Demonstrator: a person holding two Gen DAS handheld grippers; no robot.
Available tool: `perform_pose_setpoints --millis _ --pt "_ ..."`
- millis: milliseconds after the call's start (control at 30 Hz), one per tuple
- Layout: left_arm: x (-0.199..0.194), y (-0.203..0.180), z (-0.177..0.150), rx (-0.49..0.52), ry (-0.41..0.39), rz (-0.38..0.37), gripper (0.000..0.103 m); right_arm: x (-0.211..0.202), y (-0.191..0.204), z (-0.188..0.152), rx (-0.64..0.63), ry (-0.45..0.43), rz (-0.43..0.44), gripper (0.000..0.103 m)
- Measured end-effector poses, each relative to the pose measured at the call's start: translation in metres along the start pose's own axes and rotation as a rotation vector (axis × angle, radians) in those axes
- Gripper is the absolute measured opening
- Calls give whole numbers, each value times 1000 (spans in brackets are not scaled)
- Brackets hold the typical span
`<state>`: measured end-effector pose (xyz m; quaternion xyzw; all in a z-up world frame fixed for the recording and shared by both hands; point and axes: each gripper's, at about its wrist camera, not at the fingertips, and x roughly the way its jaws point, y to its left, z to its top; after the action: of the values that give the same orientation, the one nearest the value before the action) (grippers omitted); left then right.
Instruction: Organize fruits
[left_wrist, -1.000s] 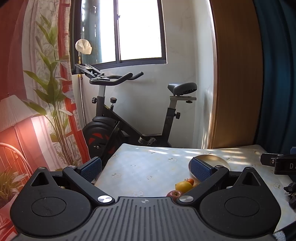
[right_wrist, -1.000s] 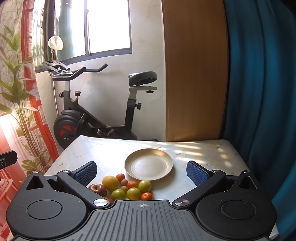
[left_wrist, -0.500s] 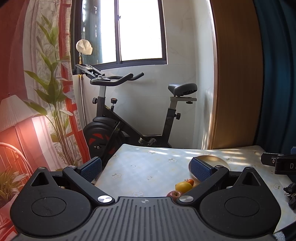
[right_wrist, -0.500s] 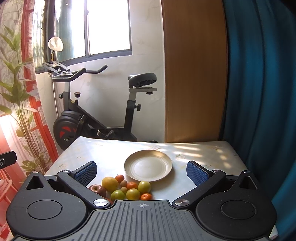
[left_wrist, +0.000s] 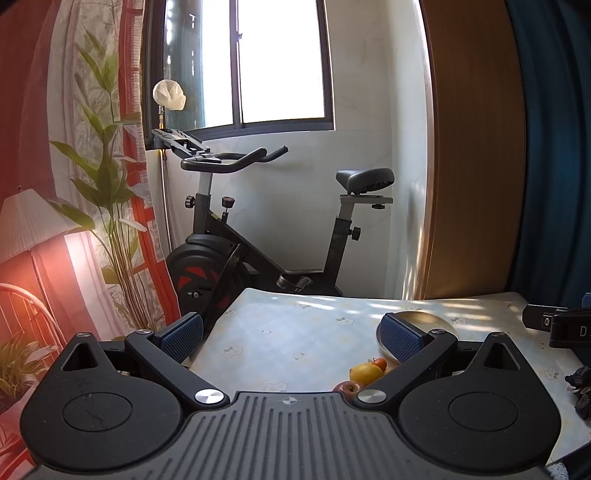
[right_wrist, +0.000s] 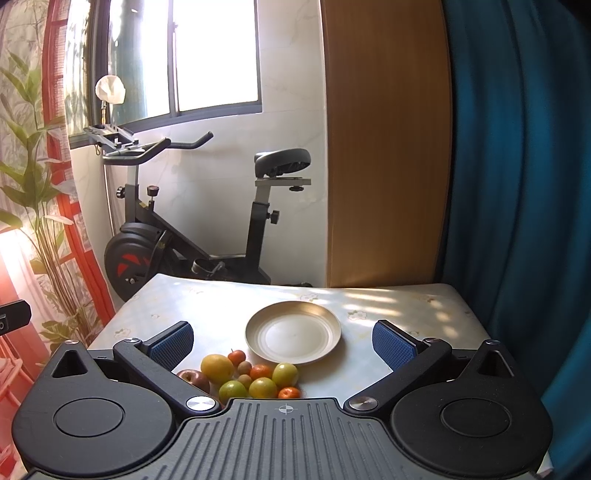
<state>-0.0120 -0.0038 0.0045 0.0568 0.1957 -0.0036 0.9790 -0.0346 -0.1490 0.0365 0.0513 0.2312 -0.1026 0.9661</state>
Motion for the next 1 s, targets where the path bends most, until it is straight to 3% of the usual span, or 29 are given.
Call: perform_pose_setpoints --millis 1000 --pt "9 0 -1 -9 1 27 103 5 -11 -3 34 -13 28 103"
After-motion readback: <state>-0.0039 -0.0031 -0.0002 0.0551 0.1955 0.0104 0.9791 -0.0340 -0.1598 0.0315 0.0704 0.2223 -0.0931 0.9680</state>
